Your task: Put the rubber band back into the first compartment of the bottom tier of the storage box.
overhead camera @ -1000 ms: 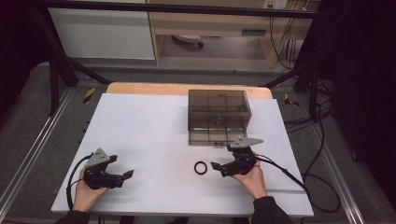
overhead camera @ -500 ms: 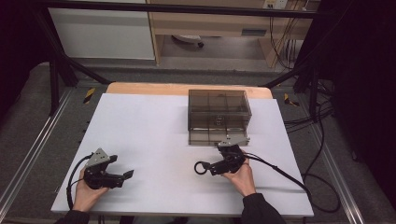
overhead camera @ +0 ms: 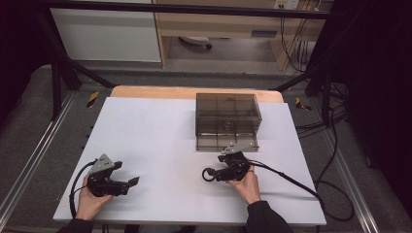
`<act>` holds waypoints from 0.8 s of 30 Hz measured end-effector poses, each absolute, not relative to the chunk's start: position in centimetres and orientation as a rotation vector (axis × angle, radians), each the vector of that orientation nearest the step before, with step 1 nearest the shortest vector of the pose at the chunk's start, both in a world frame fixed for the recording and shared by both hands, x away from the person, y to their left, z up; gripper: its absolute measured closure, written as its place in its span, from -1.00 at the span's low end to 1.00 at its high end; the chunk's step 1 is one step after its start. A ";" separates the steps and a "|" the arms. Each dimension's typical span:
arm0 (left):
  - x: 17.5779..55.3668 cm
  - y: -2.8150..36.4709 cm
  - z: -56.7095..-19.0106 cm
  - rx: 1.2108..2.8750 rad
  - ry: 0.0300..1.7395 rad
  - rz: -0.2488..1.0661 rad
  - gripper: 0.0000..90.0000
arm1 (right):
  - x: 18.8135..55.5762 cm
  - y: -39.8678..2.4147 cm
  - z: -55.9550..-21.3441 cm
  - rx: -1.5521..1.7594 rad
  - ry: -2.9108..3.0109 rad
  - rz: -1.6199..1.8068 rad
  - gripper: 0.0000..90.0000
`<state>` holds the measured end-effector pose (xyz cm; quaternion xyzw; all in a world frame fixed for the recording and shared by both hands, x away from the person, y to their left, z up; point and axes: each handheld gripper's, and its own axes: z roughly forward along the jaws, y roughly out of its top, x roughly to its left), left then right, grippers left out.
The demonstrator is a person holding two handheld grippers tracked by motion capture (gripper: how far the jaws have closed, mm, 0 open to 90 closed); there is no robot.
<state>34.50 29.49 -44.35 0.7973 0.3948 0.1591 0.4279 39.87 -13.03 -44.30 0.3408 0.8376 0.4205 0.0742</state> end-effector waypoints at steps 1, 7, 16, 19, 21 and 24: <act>34.5 29.5 -44.4 1.991 0.986 0.398 -0.86 | 39.9 -13.0 -44.3 1.026 2.516 1.259 -0.26; 34.5 29.5 -44.4 1.989 0.989 0.397 -0.86 | 39.9 -12.9 -44.6 1.027 2.547 1.239 0.07; 34.5 29.5 -44.4 1.989 0.990 0.397 -0.86 | 39.8 -12.8 -44.9 1.024 2.579 1.219 0.47; 34.5 29.5 -44.4 1.989 0.990 0.397 -0.86 | 39.8 -12.8 -45.0 1.025 2.588 1.210 0.57; 34.5 29.5 -44.3 1.989 0.990 0.397 -0.86 | 39.8 -12.8 -45.0 1.029 2.594 1.207 0.63; 34.5 29.5 -44.3 1.989 0.990 0.397 -0.86 | 39.8 -12.8 -45.1 1.029 2.601 1.204 0.69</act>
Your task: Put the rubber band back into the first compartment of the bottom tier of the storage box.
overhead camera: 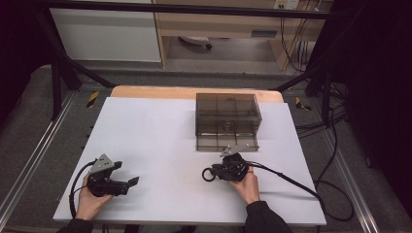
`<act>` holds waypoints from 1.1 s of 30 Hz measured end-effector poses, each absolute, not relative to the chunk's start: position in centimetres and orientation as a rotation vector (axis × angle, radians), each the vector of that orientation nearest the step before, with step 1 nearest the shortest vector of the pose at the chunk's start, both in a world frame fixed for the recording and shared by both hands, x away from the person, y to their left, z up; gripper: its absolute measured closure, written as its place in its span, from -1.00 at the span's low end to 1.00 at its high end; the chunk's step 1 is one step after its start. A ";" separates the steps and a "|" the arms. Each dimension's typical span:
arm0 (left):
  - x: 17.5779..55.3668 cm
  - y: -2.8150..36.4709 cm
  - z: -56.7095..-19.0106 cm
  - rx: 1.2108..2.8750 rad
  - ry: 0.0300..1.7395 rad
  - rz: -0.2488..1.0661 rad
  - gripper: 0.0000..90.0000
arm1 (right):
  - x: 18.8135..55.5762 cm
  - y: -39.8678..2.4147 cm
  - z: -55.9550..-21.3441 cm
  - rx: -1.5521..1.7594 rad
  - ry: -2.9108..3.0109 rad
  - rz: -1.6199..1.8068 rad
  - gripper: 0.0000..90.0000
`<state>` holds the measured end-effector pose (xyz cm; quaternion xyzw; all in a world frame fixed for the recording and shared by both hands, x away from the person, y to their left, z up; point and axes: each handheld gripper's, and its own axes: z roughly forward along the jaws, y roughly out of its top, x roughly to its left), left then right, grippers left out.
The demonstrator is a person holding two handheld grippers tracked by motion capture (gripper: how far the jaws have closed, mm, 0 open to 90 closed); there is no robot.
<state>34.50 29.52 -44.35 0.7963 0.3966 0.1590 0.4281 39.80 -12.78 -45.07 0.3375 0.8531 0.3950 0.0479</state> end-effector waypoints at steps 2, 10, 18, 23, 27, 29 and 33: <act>34.5 29.5 -44.3 1.990 0.990 0.398 -0.86 | 39.8 -12.8 -45.1 1.033 2.602 1.201 0.72; 34.5 29.5 -44.3 1.990 0.991 0.399 -0.86 | 39.8 -12.8 -45.2 1.036 2.602 1.188 0.81; 34.5 29.5 -44.3 1.989 0.991 0.399 -0.86 | 39.8 -12.7 -45.2 1.044 2.603 1.179 0.89; 34.5 29.5 -44.3 1.992 0.990 0.399 -0.86 | 39.8 -12.7 -45.2 1.054 2.604 1.178 0.92; 34.5 29.5 -44.3 1.989 0.991 0.400 -0.86 | 39.8 -12.7 -45.2 1.064 2.603 1.178 0.93; 34.5 29.5 -44.3 1.990 0.991 0.400 -0.86 | 39.8 -12.7 -45.2 1.067 2.601 1.178 0.93; 34.5 29.6 -44.3 1.991 0.990 0.401 -0.86 | 39.8 -12.8 -45.1 1.066 2.602 1.183 0.94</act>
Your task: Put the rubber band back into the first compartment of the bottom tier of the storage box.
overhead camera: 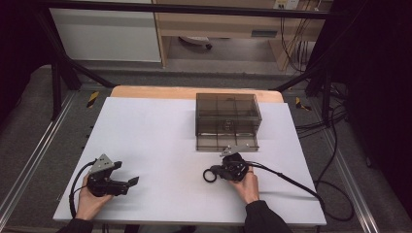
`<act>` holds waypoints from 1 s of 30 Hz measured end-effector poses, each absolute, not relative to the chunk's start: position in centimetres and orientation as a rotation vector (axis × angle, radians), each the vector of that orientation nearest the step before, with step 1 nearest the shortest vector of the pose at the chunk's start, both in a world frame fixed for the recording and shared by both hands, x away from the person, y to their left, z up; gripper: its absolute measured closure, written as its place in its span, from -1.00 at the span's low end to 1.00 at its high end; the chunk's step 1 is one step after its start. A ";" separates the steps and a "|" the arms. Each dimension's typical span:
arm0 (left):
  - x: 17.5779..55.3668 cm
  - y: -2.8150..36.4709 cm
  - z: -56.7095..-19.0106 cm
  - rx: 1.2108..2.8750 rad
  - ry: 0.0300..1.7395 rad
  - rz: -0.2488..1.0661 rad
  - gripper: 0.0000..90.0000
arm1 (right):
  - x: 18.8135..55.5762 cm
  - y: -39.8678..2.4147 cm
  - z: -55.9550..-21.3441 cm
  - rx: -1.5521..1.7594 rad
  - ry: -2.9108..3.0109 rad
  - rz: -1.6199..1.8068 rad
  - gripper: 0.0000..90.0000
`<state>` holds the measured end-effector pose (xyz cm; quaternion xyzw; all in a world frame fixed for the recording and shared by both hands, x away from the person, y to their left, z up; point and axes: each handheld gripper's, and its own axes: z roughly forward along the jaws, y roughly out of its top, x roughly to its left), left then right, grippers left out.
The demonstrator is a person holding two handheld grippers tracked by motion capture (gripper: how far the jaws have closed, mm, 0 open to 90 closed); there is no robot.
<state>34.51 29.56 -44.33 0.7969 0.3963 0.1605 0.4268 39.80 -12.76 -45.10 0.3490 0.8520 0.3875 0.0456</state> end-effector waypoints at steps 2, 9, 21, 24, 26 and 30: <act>34.5 29.6 -44.3 1.991 0.990 0.401 -0.86 | 39.8 -12.8 -45.0 1.066 2.597 1.184 0.94; 34.5 29.5 -44.3 1.990 0.992 0.402 -0.86 | 39.6 -13.1 -44.3 1.056 2.583 1.200 0.94; 34.5 29.6 -44.3 1.988 0.994 0.403 -0.86 | 39.5 -13.8 -42.8 1.044 2.548 1.225 0.94; 34.5 29.6 -44.3 1.991 0.992 0.402 -0.86 | 39.4 -13.9 -42.5 1.040 2.543 1.223 0.94; 34.5 29.6 -44.3 1.991 0.992 0.403 -0.86 | 39.5 -13.9 -42.4 1.034 2.540 1.220 0.94; 34.5 29.6 -44.3 1.990 0.992 0.403 -0.86 | 39.5 -13.9 -41.5 1.019 2.528 1.218 0.94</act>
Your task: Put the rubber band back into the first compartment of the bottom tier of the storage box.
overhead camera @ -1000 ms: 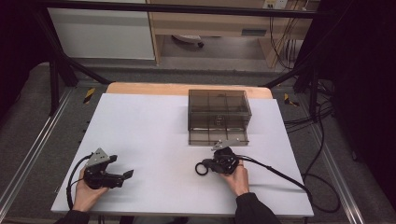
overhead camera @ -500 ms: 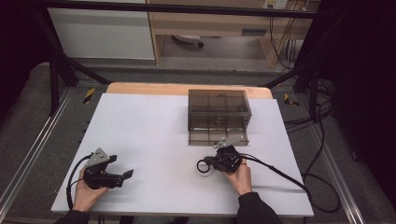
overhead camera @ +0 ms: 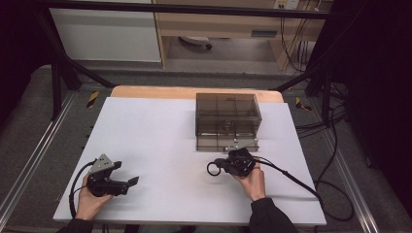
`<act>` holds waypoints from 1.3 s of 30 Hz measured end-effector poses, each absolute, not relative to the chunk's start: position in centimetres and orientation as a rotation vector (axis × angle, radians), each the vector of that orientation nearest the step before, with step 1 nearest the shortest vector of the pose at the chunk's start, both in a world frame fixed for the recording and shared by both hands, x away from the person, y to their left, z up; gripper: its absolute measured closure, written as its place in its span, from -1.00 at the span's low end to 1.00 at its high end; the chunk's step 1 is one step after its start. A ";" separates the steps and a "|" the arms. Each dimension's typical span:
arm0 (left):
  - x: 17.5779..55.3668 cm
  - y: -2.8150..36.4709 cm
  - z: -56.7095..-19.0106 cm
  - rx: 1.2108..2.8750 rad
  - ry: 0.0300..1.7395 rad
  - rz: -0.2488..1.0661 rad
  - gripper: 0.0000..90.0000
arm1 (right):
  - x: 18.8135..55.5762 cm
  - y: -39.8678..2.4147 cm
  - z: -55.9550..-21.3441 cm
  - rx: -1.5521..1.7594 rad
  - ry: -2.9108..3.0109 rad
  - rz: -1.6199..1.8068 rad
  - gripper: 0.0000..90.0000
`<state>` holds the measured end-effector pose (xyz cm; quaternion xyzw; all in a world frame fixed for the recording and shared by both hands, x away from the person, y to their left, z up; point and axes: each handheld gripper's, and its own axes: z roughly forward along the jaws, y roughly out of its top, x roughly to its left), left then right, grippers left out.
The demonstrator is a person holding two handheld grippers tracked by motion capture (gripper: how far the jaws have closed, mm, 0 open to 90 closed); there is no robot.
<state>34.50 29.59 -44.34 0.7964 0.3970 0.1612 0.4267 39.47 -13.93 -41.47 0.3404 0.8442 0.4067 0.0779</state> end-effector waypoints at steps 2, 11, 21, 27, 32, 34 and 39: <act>34.5 29.6 -44.3 1.990 0.992 0.403 -0.86 | 39.5 -13.9 -41.1 1.013 2.522 1.219 0.94; 34.5 29.6 -44.3 1.990 0.993 0.403 -0.86 | 39.9 -13.8 -39.9 1.003 2.500 1.220 0.94; 34.5 29.6 -44.4 1.991 0.994 0.404 -0.86 | 40.6 -13.3 -39.1 0.999 2.475 1.221 0.94; 34.5 29.6 -44.4 1.991 0.993 0.405 -0.86 | 41.2 -12.9 -38.7 1.005 2.464 1.217 0.94; 34.5 29.6 -44.4 1.991 0.993 0.405 -0.86 | 41.8 -12.8 -38.6 1.018 2.449 1.221 0.94; 34.5 29.6 -44.4 1.989 0.994 0.405 -0.86 | 42.0 -12.7 -38.6 1.022 2.443 1.217 0.95; 34.5 29.6 -44.4 1.989 0.994 0.405 -0.86 | 42.5 -12.6 -38.6 1.032 2.439 1.205 0.95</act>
